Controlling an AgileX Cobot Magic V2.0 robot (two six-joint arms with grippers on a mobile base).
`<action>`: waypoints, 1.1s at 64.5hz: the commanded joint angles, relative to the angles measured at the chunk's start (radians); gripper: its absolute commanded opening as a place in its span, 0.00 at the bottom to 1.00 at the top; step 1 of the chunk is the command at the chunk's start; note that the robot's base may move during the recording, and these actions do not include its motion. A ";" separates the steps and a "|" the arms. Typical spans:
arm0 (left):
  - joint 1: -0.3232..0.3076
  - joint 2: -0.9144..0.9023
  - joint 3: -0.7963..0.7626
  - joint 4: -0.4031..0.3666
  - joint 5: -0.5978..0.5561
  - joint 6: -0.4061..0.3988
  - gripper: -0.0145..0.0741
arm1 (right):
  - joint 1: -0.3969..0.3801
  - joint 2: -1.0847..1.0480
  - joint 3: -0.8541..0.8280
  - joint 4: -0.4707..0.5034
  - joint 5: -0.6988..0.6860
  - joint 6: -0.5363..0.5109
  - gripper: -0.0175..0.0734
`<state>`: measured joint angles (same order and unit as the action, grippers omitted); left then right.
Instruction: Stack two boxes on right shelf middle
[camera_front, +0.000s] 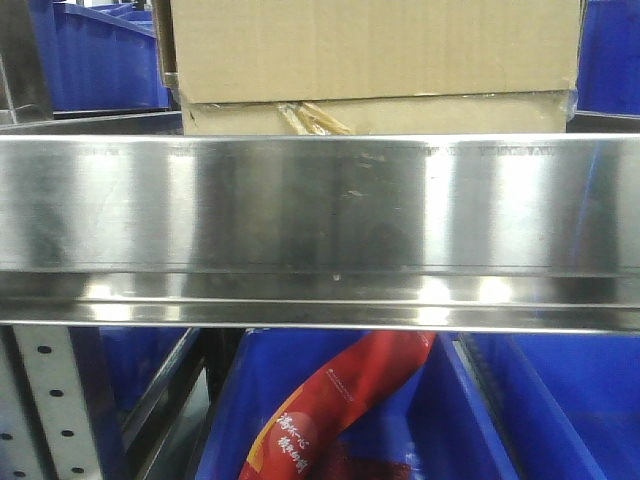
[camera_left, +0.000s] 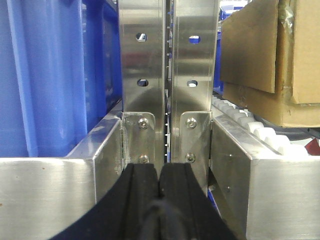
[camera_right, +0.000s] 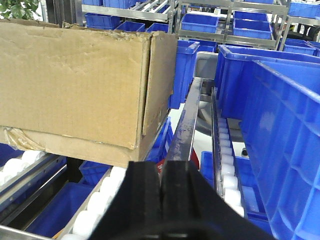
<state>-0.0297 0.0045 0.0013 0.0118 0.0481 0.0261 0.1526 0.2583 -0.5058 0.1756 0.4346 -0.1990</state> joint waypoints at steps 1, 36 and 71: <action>0.001 -0.005 -0.001 -0.006 -0.020 0.001 0.04 | -0.004 -0.003 0.001 -0.005 -0.024 -0.005 0.02; 0.001 -0.005 -0.001 -0.006 -0.020 0.001 0.04 | -0.128 -0.026 0.122 -0.117 -0.150 0.127 0.02; 0.001 -0.005 -0.001 -0.006 -0.020 0.001 0.04 | -0.201 -0.258 0.506 -0.071 -0.381 0.127 0.02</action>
<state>-0.0297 0.0045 0.0013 0.0118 0.0474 0.0261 -0.0446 0.0068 -0.0110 0.0967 0.1195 -0.0735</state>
